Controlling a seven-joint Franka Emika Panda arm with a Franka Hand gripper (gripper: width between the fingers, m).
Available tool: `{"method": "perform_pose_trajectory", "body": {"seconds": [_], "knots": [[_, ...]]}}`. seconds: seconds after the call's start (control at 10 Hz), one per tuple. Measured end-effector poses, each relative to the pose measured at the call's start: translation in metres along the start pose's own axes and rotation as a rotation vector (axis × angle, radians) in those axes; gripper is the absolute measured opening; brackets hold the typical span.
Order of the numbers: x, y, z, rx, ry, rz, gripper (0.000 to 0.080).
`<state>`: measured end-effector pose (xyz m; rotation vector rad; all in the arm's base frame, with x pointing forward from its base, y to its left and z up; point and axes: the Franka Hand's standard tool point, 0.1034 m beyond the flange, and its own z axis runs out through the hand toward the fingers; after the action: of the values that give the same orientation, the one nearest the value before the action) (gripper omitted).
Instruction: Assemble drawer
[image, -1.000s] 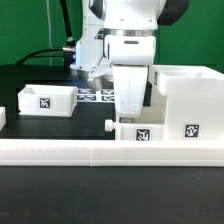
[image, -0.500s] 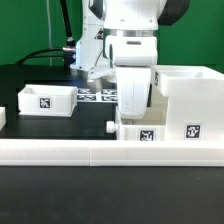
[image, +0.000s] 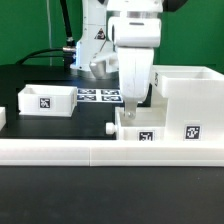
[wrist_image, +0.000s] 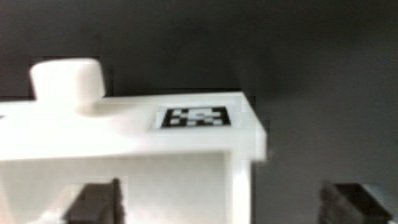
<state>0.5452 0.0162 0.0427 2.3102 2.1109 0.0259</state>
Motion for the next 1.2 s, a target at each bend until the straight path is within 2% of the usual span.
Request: {"method": "perform_pose_trajectory", "body": {"seconds": [0.1,0.2,0.3,0.5,0.8,0.9,1.0,1.1,1.2], "knots": [[0.001,0.002,-0.010,-0.002,-0.003,0.007,0.0577],[-0.001,0.006,-0.021,-0.010,-0.007,0.007,0.0640],[-0.010,0.010,-0.027,-0.018,-0.010,-0.008,0.0647],[-0.034,0.014,-0.023,-0.014,-0.012,-0.041,0.0649],[-0.046,0.014,-0.020,-0.010,-0.004,-0.054,0.0649],[-0.058,0.015,-0.017,-0.005,0.020,-0.069,0.0649],[-0.070,0.021,-0.012,0.007,0.056,-0.080,0.0649],[-0.075,0.031,-0.011,0.003,0.083,-0.088,0.0649],[-0.080,0.035,-0.009,0.005,0.122,-0.107,0.0649]]}}
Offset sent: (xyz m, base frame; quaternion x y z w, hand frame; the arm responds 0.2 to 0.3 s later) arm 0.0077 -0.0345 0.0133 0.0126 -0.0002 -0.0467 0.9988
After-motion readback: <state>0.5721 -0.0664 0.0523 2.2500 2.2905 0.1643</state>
